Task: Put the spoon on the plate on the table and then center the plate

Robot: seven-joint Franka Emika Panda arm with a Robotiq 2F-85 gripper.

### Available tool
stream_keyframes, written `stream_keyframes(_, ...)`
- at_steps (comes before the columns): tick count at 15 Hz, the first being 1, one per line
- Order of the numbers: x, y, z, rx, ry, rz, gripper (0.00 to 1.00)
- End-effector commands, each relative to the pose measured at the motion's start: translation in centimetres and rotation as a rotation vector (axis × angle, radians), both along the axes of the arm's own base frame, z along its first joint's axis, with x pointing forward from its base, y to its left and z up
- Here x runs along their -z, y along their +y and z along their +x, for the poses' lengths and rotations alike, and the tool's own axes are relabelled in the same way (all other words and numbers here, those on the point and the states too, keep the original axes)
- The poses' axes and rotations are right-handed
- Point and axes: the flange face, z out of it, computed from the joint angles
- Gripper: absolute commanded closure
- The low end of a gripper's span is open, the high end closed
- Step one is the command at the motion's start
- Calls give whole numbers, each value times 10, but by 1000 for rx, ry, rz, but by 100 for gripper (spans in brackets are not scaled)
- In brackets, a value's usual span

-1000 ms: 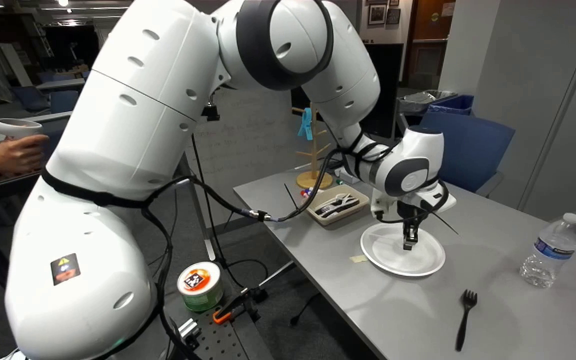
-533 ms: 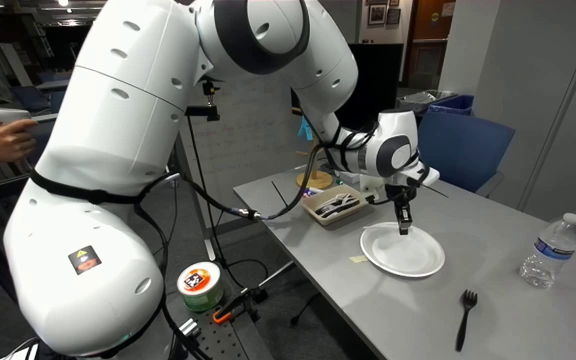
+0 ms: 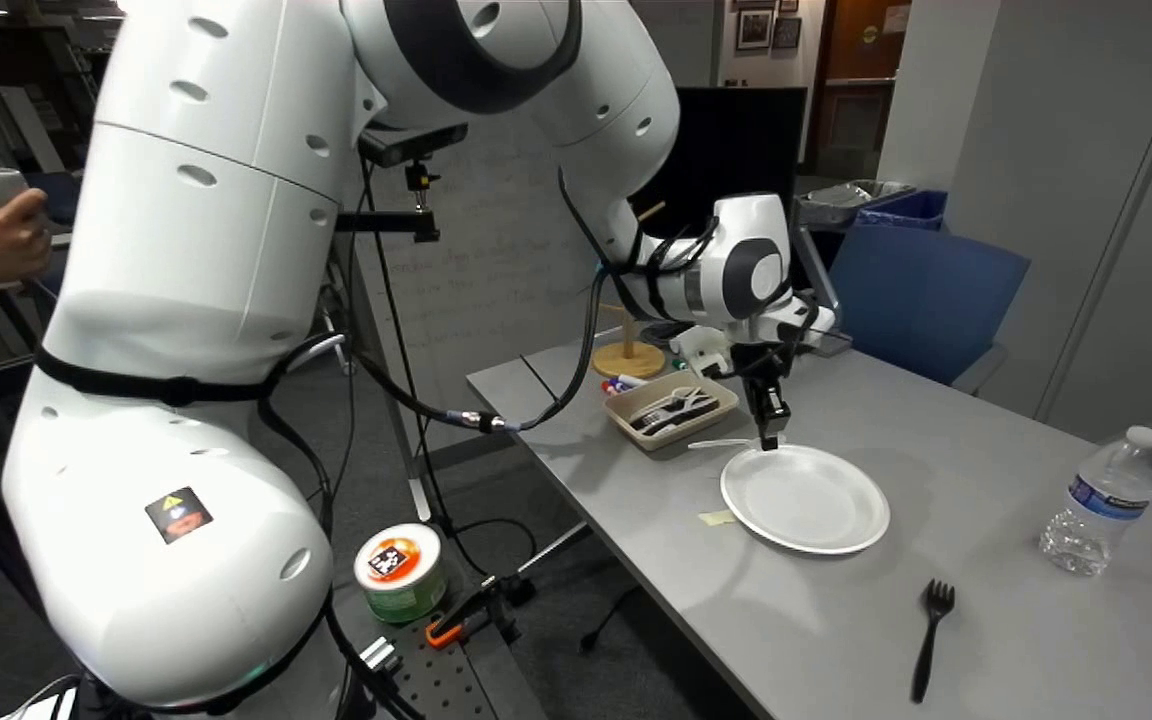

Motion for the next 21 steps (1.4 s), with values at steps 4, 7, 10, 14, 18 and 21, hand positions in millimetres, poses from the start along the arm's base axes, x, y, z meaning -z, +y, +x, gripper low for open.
stream_keyframes(4,-16,35,-22,-227,165,-1,99)
stream_keyframes(7,-11,39,-21,-342,239,22,99)
stream_keyframes(10,-7,41,-14,-446,267,46,99)
stream_keyframes(14,-4,40,2,-538,257,77,99)
stream_keyframes(18,7,44,16,-565,231,116,99)
stream_keyframes(21,13,47,27,-558,199,129,99)
